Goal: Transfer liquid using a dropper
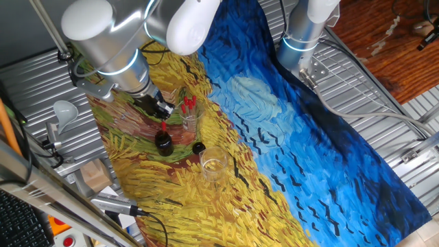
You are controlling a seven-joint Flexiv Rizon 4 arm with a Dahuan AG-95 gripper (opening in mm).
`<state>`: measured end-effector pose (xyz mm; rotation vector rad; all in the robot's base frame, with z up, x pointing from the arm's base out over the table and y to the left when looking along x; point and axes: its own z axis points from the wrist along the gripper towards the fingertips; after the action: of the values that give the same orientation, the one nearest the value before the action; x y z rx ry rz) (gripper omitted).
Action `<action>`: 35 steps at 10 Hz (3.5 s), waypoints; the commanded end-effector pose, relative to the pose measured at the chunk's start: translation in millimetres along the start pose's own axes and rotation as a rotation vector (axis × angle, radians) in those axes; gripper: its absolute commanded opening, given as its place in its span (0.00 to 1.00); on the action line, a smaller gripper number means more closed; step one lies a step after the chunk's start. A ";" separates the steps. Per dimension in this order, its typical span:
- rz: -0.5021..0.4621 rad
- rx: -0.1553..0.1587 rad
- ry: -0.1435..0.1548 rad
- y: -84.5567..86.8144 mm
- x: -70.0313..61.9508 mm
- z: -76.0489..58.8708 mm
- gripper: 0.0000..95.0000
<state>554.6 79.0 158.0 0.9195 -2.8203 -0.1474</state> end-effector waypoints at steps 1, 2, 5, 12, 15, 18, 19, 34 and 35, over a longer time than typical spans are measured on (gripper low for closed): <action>0.001 0.001 0.000 -0.3 -0.4 0.9 0.00; 0.001 0.001 0.000 -0.3 -0.6 1.5 0.00; 0.002 0.001 -0.002 -0.1 -1.3 4.1 0.00; -0.002 0.002 -0.006 -1.0 -2.0 8.2 0.00; -0.004 0.001 -0.007 -1.2 -2.2 9.0 0.00; -0.005 0.003 -0.008 -1.8 -2.3 11.1 0.00; -0.006 0.003 -0.009 -1.8 -2.3 11.2 0.00; -0.028 0.001 -0.021 -2.5 -2.6 14.2 0.20; -0.029 0.001 -0.025 -2.4 -2.1 14.1 0.20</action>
<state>555.9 79.1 143.7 0.9651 -2.8298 -0.1662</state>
